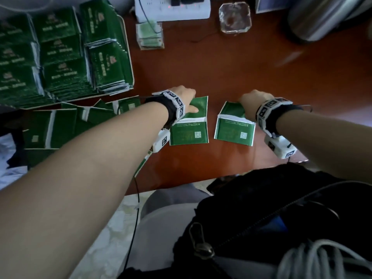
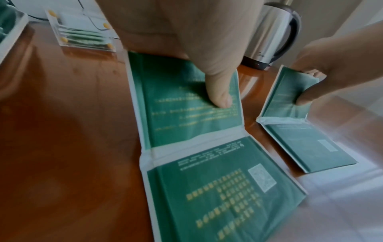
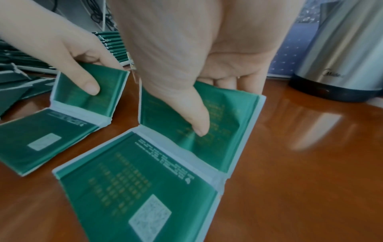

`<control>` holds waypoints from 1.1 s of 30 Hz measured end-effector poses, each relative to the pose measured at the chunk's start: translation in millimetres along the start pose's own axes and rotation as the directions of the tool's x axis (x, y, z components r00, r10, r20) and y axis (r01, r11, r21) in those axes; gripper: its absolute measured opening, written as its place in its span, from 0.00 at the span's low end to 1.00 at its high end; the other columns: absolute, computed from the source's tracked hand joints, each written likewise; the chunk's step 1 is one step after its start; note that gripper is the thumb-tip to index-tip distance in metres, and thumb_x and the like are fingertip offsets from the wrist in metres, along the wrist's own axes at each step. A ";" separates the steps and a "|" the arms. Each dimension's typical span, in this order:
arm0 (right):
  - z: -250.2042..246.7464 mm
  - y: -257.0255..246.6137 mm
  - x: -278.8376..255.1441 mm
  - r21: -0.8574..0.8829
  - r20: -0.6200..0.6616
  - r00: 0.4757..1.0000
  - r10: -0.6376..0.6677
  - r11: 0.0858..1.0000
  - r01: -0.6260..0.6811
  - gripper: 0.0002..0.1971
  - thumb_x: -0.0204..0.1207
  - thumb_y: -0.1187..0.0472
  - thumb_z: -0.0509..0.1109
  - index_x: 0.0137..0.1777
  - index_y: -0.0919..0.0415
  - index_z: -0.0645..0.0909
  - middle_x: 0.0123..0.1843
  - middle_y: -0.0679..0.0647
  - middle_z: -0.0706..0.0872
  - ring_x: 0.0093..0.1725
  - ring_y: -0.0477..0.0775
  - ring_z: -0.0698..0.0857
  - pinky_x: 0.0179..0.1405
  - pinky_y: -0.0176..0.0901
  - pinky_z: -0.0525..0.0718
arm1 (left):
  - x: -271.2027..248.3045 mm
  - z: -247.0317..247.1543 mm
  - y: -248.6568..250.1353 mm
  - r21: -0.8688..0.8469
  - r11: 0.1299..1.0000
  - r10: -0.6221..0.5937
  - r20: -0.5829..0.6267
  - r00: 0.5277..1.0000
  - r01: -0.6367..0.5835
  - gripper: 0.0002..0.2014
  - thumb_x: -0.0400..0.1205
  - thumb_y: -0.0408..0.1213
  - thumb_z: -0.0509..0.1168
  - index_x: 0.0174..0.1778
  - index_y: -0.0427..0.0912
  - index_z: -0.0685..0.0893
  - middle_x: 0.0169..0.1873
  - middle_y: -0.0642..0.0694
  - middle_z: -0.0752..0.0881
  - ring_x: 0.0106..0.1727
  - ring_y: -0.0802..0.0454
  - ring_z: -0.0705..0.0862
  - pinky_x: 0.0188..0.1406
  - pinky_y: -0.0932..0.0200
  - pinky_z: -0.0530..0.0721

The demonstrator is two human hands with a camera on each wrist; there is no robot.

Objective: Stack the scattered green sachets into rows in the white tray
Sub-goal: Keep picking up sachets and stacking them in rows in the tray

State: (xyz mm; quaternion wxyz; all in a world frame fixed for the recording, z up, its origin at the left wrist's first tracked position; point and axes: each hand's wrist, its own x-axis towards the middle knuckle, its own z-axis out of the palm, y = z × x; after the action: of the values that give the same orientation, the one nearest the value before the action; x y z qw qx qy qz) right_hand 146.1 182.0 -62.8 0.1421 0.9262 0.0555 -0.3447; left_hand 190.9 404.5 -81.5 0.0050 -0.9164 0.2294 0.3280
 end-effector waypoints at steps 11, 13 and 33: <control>8.9 99.7 4.8 -0.109 -0.083 0.961 -0.263 0.961 0.254 0.17 0.71 0.61 0.69 0.61 0.55 0.83 0.49 0.56 0.85 0.45 0.61 0.86 0.39 0.49 0.87 | -11.0 4.8 96.1 -0.235 0.924 -0.337 -0.122 0.934 0.302 0.19 0.79 0.59 0.68 0.54 0.49 0.77 0.47 0.45 0.85 0.44 0.43 0.82 0.39 0.54 0.76; 25.3 105.1 3.4 -0.030 -0.078 0.947 -0.311 0.950 0.309 0.26 0.70 0.55 0.67 0.71 0.52 0.78 0.63 0.57 0.83 0.59 0.62 0.83 0.54 0.56 0.87 | -19.3 20.9 117.7 -0.290 0.910 -0.349 -0.144 0.926 0.298 0.21 0.76 0.62 0.69 0.55 0.52 0.76 0.51 0.49 0.83 0.48 0.46 0.82 0.43 0.52 0.79; 233.6 95.6 -82.6 0.031 -0.419 0.822 -0.387 0.898 0.438 0.53 0.72 0.26 0.59 0.88 0.54 0.41 0.88 0.61 0.37 0.87 0.64 0.41 0.84 0.69 0.44 | -83.0 210.3 262.2 -0.094 0.969 -0.246 -0.397 0.884 0.228 0.57 0.69 0.37 0.78 0.87 0.49 0.45 0.87 0.50 0.44 0.87 0.47 0.47 0.85 0.41 0.51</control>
State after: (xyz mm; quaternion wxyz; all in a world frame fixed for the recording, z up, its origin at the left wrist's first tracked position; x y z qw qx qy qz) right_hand -42.7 20.0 -155.9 -0.0092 0.9499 0.2609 -0.1720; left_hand -102.5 238.2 -159.4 -0.0230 -0.9854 0.1045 0.1328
